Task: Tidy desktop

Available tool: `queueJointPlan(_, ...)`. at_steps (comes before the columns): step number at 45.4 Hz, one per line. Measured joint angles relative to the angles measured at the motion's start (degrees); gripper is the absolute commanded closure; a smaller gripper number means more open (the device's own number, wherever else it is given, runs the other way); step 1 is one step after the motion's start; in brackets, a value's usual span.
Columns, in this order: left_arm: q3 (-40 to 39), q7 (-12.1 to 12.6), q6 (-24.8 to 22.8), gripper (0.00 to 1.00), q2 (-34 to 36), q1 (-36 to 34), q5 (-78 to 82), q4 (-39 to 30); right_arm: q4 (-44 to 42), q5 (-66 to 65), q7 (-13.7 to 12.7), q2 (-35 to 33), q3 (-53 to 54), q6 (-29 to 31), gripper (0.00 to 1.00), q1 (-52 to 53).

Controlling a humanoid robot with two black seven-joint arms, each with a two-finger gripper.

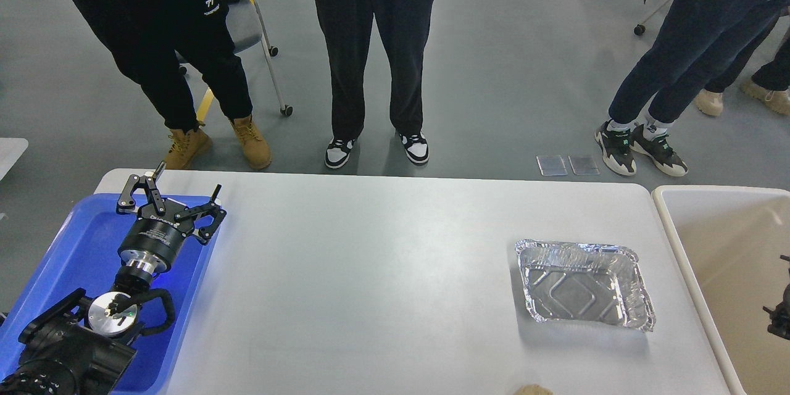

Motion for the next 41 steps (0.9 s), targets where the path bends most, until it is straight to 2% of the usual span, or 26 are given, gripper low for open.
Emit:
queueJointPlan(10, 0.0, 0.0, 0.0, 0.00, 0.0, 0.0, 0.0, 0.0, 8.0, 0.3, -0.1, -7.1, 1.5, 4.5, 0.00, 4.9)
queueJointPlan(21, 0.0, 0.0, 0.0, 0.00, 0.0, 0.0, 0.0, 0.0, 25.7, 0.2, 0.0, -16.0, 7.7, 5.8, 0.01, 10.4)
queueJointPlan(34, 0.0, 0.0, 0.0, 0.00, 0.0, 0.0, 0.0, 0.0, 36.7, 1.0, 0.4, -18.7, 15.0, 6.6, 0.01, 16.6)
queueJointPlan(41, 0.0, 0.0, 0.0, 0.00, 0.0, 0.0, 0.0, 0.0, 43.2, 0.0, 0.0, -20.9, 13.5, 8.4, 0.01, 22.3)
